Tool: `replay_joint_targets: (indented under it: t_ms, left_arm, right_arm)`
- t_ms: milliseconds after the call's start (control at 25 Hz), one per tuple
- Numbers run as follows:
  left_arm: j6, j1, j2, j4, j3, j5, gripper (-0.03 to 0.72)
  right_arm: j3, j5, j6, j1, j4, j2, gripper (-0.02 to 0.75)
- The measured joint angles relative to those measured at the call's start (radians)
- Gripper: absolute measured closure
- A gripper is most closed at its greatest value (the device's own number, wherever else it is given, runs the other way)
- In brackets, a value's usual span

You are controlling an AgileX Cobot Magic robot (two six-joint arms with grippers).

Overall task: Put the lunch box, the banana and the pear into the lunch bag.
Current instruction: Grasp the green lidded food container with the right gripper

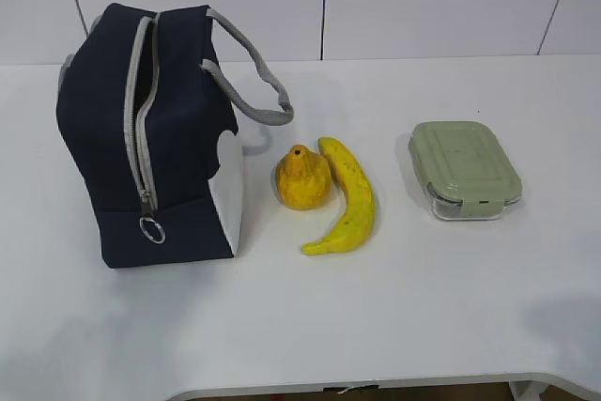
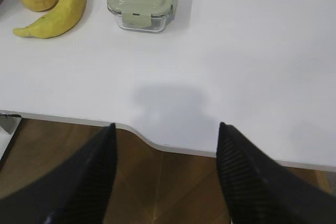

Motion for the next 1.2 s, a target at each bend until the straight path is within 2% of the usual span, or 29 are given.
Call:
replay_joint_targets:
  t_ms: [920, 1200]
  left_arm:
    - [0.0, 0.0, 0.0, 0.0, 0.0, 0.0, 0.449]
    - [0.0, 0.0, 0.0, 0.0, 0.0, 0.0, 0.449]
  right_arm:
    - [0.0, 0.0, 0.0, 0.0, 0.0, 0.0, 0.243]
    - [-0.056, -0.004, 0.004, 0.0, 0.018, 0.0, 0.243]
